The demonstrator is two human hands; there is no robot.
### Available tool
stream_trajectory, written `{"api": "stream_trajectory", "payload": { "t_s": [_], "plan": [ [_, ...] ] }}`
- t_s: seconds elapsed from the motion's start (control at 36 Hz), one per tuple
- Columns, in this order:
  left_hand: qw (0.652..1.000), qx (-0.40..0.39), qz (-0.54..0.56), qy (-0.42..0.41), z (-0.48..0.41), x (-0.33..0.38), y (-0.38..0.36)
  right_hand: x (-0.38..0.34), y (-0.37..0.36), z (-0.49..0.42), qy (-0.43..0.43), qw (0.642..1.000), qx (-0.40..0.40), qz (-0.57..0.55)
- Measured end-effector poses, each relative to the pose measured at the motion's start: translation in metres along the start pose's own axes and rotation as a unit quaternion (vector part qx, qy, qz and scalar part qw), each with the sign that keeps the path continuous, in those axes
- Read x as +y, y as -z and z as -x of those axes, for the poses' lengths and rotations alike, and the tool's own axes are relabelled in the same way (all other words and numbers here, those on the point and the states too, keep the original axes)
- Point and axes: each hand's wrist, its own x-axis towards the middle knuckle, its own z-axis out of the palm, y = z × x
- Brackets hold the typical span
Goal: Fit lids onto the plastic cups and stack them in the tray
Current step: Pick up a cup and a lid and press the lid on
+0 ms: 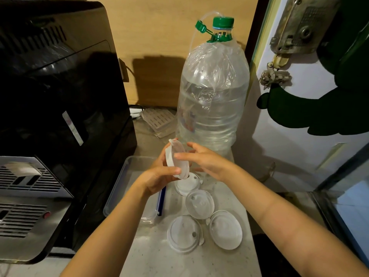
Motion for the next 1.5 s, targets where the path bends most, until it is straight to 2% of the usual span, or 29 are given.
{"api": "stream_trajectory", "payload": {
  "t_s": [0.17, 0.25, 0.33, 0.47, 0.58, 0.75, 1.03, 1.5],
  "plan": [
    [1.0, 0.011, 0.021, 0.004, 0.011, -0.003, 0.013, 0.028, 0.019, -0.005, -0.033, 0.996, 0.08, -0.016],
    [0.999, 0.017, 0.031, 0.008, 0.015, -0.006, 0.019, 0.051, 0.018, -0.009, -0.064, 0.99, 0.105, 0.065],
    [0.999, 0.017, 0.04, 0.011, 0.018, -0.008, 0.02, 0.072, 0.004, -0.009, -0.101, 0.979, 0.097, 0.145],
    [0.999, 0.022, 0.043, 0.019, 0.021, -0.012, 0.022, 0.107, -0.024, -0.014, -0.157, 0.935, 0.072, 0.309],
    [0.998, 0.018, 0.06, 0.019, 0.024, -0.014, 0.022, 0.123, -0.036, -0.014, -0.188, 0.906, 0.072, 0.374],
    [0.996, 0.013, 0.085, 0.022, 0.031, -0.015, 0.024, 0.127, -0.043, -0.019, -0.219, 0.895, 0.088, 0.378],
    [0.996, 0.025, 0.077, 0.044, 0.037, -0.016, 0.026, 0.124, -0.044, -0.022, -0.212, 0.899, 0.119, 0.364],
    [0.995, 0.035, 0.082, 0.053, 0.029, -0.019, 0.028, 0.109, -0.02, -0.008, -0.185, 0.923, 0.112, 0.319]
  ]
}}
